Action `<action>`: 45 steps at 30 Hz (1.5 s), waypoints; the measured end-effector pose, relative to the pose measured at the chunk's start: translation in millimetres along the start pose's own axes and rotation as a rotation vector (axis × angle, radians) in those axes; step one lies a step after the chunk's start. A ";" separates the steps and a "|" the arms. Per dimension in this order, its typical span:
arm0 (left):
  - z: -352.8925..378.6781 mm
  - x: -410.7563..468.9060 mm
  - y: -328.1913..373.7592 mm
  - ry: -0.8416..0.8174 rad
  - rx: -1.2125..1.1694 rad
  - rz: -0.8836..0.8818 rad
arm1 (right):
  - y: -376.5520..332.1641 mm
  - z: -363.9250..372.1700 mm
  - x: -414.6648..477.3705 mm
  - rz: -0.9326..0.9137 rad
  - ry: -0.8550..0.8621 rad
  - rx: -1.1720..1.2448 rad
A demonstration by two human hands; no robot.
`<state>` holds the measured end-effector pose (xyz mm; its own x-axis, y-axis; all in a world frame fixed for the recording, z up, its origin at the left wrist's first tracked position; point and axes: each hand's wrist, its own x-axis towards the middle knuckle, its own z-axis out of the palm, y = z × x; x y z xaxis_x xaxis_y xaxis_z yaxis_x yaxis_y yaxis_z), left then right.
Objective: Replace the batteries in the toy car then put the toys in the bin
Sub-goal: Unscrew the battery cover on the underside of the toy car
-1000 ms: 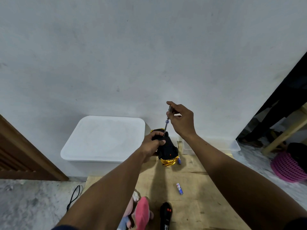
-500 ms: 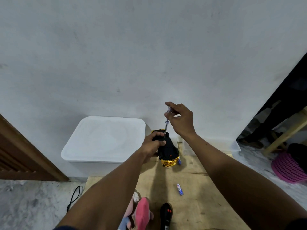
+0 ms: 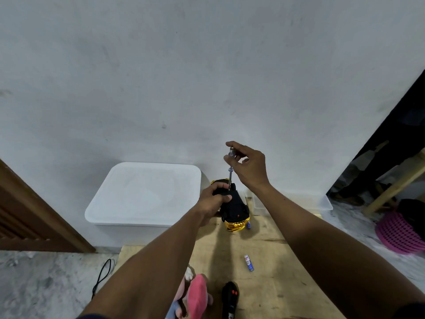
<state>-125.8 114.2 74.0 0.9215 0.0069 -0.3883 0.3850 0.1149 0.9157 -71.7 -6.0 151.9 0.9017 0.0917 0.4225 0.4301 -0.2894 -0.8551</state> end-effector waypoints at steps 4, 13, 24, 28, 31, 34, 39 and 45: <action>0.7 -0.7 0.0 -0.006 -0.005 -0.005 | -1.6 -1.3 2.3 -0.015 0.008 0.011; -1.8 -0.2 2.8 0.010 -0.007 0.002 | 0.7 -3.2 -3.7 -0.033 0.024 0.004; -3.0 -3.1 -0.8 0.007 -0.011 -0.021 | 3.3 -5.7 -2.8 -0.037 -0.003 -0.005; -3.2 -2.6 -0.1 0.004 -0.001 -0.023 | 5.0 -5.1 -0.1 -0.020 -0.030 0.008; -2.2 -2.9 0.6 0.000 0.002 -0.022 | 4.7 -1.8 -0.5 -0.048 -0.045 -0.019; -1.6 -2.7 0.8 -0.001 -0.005 -0.018 | 3.0 -0.4 -2.6 -0.032 -0.066 0.012; -1.6 -2.3 2.3 -0.005 -0.008 -0.019 | 0.0 1.0 -1.0 -0.032 -0.048 -0.004; -3.0 -2.5 2.6 -0.001 -0.006 -0.017 | 2.2 5.7 -0.4 0.030 -0.067 0.000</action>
<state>-127.2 117.5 77.1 0.9149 0.0034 -0.4036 0.4003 0.1204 0.9084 -70.9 -1.3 148.2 0.9152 0.1468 0.3752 0.4025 -0.2935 -0.8671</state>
